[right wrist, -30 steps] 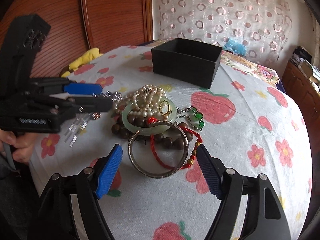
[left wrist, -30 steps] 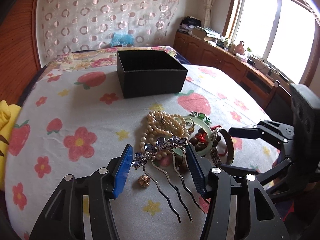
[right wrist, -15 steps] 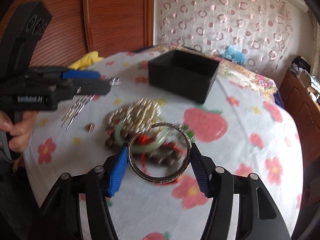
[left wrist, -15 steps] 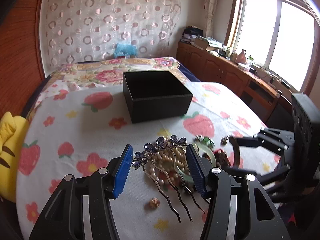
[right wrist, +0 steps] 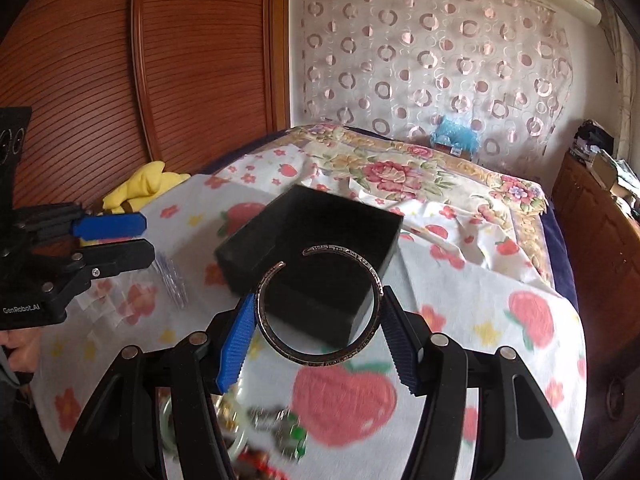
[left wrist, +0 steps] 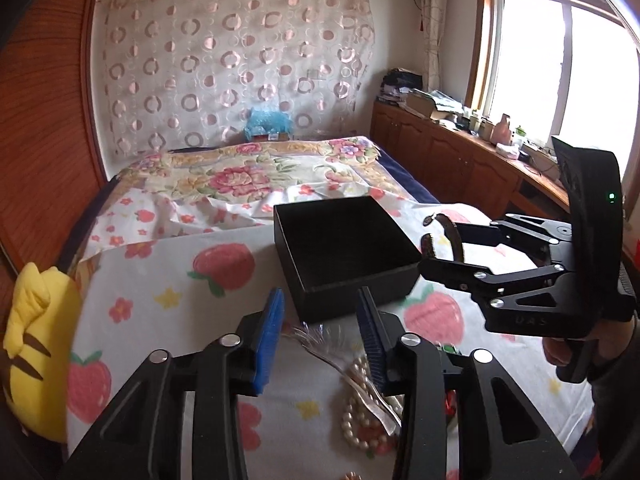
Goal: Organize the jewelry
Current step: 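Carry the comb and bangle over the black box and open both tools to drop them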
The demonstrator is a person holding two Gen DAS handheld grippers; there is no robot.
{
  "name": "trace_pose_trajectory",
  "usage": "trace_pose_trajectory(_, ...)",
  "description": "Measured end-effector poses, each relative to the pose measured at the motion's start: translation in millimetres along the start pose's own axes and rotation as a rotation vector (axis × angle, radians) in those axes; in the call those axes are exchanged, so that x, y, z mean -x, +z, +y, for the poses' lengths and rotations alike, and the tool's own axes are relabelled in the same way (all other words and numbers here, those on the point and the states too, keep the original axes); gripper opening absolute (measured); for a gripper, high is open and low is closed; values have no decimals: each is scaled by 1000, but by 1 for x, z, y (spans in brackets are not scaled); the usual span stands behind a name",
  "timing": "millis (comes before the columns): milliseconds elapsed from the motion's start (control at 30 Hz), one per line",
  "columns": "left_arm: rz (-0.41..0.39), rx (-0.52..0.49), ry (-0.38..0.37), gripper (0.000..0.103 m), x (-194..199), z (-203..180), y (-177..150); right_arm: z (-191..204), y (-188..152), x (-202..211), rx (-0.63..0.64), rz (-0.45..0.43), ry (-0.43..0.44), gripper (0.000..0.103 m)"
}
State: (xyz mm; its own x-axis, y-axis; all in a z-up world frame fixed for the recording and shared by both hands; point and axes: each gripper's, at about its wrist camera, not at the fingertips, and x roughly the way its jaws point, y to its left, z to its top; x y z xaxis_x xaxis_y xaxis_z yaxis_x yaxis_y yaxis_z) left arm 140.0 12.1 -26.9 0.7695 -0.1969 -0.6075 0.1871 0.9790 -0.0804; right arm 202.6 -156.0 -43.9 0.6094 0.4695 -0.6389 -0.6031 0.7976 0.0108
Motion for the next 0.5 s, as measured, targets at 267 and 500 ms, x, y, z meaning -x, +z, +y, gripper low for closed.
trace_pose_trajectory(267,77,11,12,27,-20,20,-14,-14,9,-12,-45,5,38,63)
trace_pose_trajectory(500,151,-1,8,60,-21,24,-41,-7,-2,-10,-32,22,37,63)
